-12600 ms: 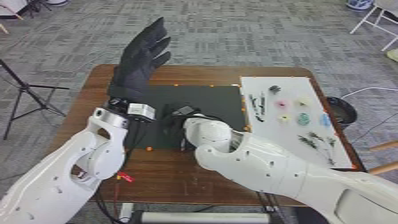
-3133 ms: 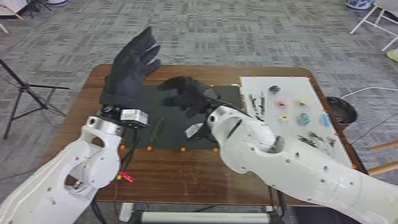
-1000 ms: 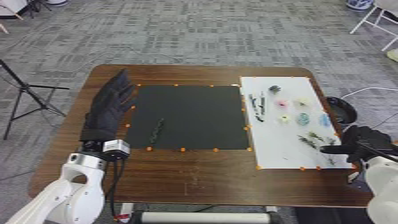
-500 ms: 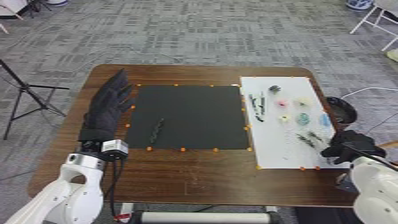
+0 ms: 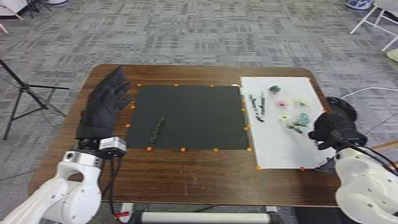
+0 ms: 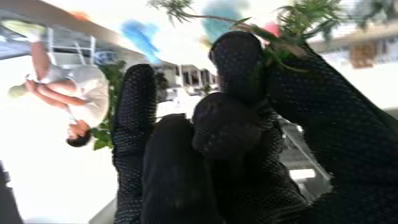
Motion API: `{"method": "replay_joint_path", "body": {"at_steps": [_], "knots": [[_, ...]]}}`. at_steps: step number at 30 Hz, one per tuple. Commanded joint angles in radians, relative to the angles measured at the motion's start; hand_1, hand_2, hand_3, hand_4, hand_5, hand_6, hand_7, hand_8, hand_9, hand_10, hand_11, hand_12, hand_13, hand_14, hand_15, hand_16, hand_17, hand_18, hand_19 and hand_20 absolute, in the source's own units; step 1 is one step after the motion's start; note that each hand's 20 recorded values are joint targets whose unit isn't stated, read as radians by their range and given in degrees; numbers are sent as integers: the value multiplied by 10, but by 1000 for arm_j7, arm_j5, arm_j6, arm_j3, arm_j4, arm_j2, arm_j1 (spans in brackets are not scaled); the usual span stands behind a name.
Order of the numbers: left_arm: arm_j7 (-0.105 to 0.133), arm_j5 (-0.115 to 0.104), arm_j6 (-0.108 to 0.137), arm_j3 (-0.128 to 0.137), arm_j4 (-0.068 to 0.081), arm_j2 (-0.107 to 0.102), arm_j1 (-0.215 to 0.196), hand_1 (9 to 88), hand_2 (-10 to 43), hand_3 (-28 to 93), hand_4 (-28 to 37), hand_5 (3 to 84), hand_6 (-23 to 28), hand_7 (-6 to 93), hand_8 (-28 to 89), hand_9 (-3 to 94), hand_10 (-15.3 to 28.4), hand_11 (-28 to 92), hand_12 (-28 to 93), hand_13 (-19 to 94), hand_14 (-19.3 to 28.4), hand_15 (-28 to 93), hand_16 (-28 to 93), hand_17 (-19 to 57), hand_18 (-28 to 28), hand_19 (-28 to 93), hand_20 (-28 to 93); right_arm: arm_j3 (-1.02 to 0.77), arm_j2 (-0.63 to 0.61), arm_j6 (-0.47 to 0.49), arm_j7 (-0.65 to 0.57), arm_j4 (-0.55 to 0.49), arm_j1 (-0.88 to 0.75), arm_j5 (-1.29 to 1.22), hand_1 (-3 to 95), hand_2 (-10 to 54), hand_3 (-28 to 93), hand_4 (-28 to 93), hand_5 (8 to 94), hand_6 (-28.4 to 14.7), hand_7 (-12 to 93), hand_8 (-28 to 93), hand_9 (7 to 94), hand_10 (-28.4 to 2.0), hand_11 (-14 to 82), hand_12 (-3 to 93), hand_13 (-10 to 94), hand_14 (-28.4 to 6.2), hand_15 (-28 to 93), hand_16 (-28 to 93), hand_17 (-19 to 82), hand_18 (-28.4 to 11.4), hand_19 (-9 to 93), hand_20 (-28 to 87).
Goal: Arrange flowers
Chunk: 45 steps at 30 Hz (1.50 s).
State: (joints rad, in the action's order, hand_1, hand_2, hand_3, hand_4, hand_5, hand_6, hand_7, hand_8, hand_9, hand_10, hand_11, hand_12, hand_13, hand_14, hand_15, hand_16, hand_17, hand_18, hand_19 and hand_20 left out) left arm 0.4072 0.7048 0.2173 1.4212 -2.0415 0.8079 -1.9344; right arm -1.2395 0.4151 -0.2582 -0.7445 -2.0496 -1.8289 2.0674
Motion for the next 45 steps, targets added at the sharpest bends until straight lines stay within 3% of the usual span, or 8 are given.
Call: {"method": "replay_joint_path", "body": {"at_steps": [1,7,12,18,24,34,40,45], "knots": [[9,-5,12,6,-5,-17,23,269,-55,653,-248,235,10,152,-69,158,90,129,221,117,114,154,102,-139,183,327,126,241,37,-94,34,-26,415,39,370,-95,837,-54,774,21,545,275,871,-85,676,401,859,-58,915,290,337,-145,733,323],[23,-5,10,0,-2,-19,34,268,-55,654,-248,235,10,153,-69,159,89,130,221,117,114,154,101,-139,182,326,126,483,173,-110,48,45,692,23,359,-95,847,-37,784,23,545,284,881,-80,682,407,871,-56,915,290,347,-147,743,319],[22,-9,34,47,-11,-2,-50,268,-55,655,-248,236,11,154,-69,159,89,129,221,117,114,154,101,-138,182,325,126,629,319,-66,35,119,799,28,366,-95,846,-55,793,23,535,277,885,-78,680,410,876,-54,913,291,350,-146,748,314],[20,-77,32,55,-2,14,-118,267,-58,654,-256,236,11,154,-70,161,89,130,221,118,112,151,101,-138,182,326,127,737,430,21,2,136,827,31,391,-95,834,-95,807,21,501,255,886,-75,670,412,878,-50,908,294,353,-147,753,306],[34,-105,55,94,4,17,-186,262,-62,661,-273,236,11,155,-71,159,87,131,221,116,111,149,104,-137,181,322,128,839,522,73,-54,202,852,38,399,-95,832,-104,812,23,489,245,890,-73,661,409,882,-47,902,293,357,-148,757,302],[33,-99,55,125,-14,39,-237,262,-65,667,-267,236,10,157,-71,157,87,133,221,116,110,147,105,-135,179,318,129,962,663,157,-80,357,893,53,403,-95,832,-118,843,23,442,234,911,-69,643,402,898,-45,893,294,365,-151,769,293],[23,-56,30,130,-39,38,-246,262,-65,666,-264,235,10,158,-72,158,87,134,221,115,110,147,107,-137,179,317,129,967,707,195,-95,403,889,61,394,-95,839,-109,863,23,413,245,922,-70,639,403,909,-46,889,295,372,-152,778,285],[33,-53,28,127,-55,40,-255,262,-65,665,-262,235,10,158,-71,157,87,133,221,116,110,147,107,-136,178,314,129,962,719,200,-87,401,875,65,382,-95,847,-98,877,28,403,249,932,-68,640,402,918,-48,889,296,378,-152,787,280]]}}
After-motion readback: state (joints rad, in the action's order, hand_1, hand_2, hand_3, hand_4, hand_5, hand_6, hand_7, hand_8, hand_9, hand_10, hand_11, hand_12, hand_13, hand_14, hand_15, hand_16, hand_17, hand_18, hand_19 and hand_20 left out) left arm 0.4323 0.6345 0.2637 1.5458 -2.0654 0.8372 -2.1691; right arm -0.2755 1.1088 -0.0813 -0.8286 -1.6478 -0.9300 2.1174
